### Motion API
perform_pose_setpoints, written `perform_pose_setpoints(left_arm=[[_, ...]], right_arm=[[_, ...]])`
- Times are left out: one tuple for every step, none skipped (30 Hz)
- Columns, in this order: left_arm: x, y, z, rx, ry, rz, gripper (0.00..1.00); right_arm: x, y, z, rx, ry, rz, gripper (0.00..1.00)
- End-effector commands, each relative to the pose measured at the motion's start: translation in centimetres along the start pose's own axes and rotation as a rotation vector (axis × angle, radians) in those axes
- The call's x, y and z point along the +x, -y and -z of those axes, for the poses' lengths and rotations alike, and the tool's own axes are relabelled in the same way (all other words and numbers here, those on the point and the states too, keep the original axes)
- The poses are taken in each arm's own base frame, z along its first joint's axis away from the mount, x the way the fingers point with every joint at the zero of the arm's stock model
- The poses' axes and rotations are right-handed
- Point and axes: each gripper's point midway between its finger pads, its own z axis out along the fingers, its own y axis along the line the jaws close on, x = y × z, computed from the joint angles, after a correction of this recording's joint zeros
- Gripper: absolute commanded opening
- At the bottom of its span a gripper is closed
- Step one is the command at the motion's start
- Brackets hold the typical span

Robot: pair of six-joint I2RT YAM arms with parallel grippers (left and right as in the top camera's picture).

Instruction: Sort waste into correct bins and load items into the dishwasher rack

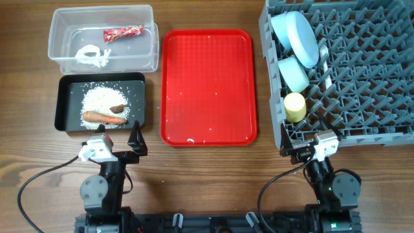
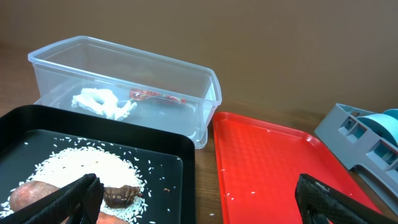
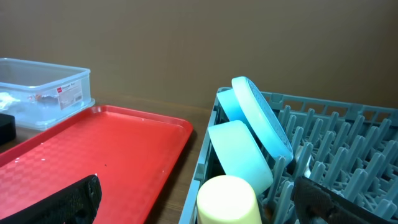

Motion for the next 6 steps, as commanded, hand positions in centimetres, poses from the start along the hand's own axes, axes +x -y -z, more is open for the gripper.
perform_pose_setpoints(left_arm=[[0.2,0.21,0.0,0.013,0.0,-0.021,1.0],[0.2,0.21,0.0,0.013,0.0,-0.021,1.0],[0.2,0.21,0.0,0.013,0.0,-0.021,1.0],[0.2,0.21,0.0,0.013,0.0,-0.021,1.0],[0.2,0.21,0.0,0.013,0.0,-0.021,1.0],[0.2,0.21,0.0,0.013,0.0,-0.021,1.0]], right_arm=[[-0.11,-0.22,0.03,-0.01,0.008,-0.008,1.0],[-0.11,-0.22,0.03,-0.01,0.008,-0.008,1.0],[-0.11,-0.23,0.03,-0.01,0.008,-0.008,1.0],[-0.11,-0.22,0.03,-0.01,0.008,-0.008,1.0],[-0.12,-0.22,0.03,-0.01,0.008,-0.008,1.0],[-0.11,-0.22,0.03,-0.01,0.008,-0.008,1.0]])
